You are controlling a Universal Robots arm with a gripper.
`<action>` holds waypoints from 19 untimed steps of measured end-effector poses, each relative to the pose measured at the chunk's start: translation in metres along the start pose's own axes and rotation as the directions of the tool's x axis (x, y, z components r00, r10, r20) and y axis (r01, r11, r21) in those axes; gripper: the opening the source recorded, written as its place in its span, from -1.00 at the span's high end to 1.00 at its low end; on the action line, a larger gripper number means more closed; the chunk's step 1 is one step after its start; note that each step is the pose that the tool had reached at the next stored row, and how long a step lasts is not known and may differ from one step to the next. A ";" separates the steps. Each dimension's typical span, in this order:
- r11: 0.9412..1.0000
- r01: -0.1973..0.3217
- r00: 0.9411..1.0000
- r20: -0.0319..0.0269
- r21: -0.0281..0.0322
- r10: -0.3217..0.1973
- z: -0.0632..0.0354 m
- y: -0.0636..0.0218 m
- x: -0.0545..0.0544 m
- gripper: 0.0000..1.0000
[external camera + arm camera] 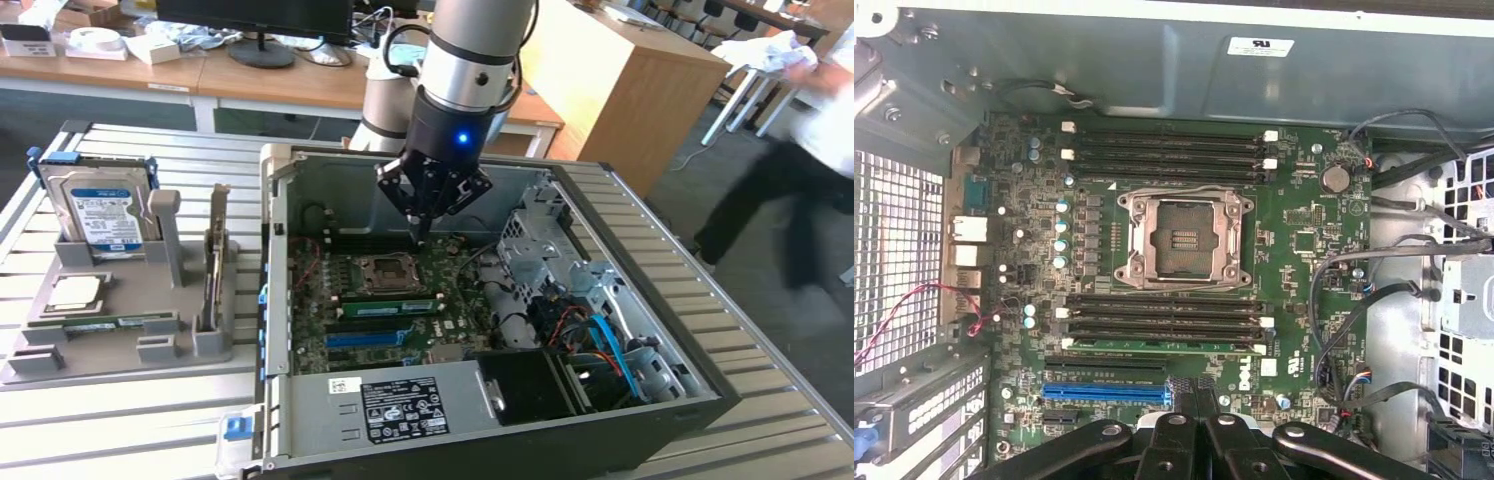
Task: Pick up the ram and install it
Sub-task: 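Press down the ram until it locks into place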
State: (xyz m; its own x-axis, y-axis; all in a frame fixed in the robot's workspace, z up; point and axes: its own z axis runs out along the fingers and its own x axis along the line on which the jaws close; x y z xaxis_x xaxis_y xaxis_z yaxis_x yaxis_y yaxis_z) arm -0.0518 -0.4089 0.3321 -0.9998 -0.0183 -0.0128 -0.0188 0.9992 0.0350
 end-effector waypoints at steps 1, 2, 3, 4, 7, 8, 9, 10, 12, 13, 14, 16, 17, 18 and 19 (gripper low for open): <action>1.000 0.000 1.000 0.000 0.000 0.000 -0.0001 0.0000 0.000 0.80; 1.000 0.000 1.000 0.000 0.000 0.000 -0.0005 0.0000 0.000 0.80; 1.000 0.000 1.000 0.000 0.000 0.000 -0.0006 0.0000 0.000 0.80; 1.000 0.000 1.000 0.000 0.000 0.000 -0.0006 0.0000 0.000 0.80; 1.000 0.000 1.000 0.000 0.000 0.000 -0.0009 0.0000 0.000 0.80; 1.000 0.000 1.000 0.000 0.000 0.000 -0.0009 0.0000 0.000 0.80; 1.000 0.000 1.000 0.000 0.000 0.000 -0.0010 0.0000 0.000 0.80; 1.000 0.000 1.000 0.000 0.000 0.000 -0.0009 0.0000 0.000 0.80; 1.000 0.000 1.000 0.000 0.000 0.000 -0.0011 0.0000 0.000 0.80; 1.000 0.000 1.000 0.000 0.000 0.000 -0.0017 0.0000 0.000 0.80; 1.000 0.000 1.000 0.000 0.000 0.000 -0.0021 0.0001 0.000 0.80; 1.000 0.000 1.000 0.000 0.000 0.000 -0.0026 0.0001 0.000 0.80; 1.000 0.000 1.000 0.000 0.000 0.000 -0.0029 0.0001 0.000 0.80; 1.000 0.000 1.000 0.000 0.000 0.000 -0.0033 0.0001 0.000 0.80; 1.000 0.000 1.000 0.000 0.000 0.000 -0.0037 0.0001 0.000 0.80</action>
State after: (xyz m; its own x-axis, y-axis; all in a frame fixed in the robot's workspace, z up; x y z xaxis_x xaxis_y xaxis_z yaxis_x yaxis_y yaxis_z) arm -0.0518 -0.4089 0.3358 -0.9998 -0.0183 -0.0126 -0.0188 0.9992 0.0348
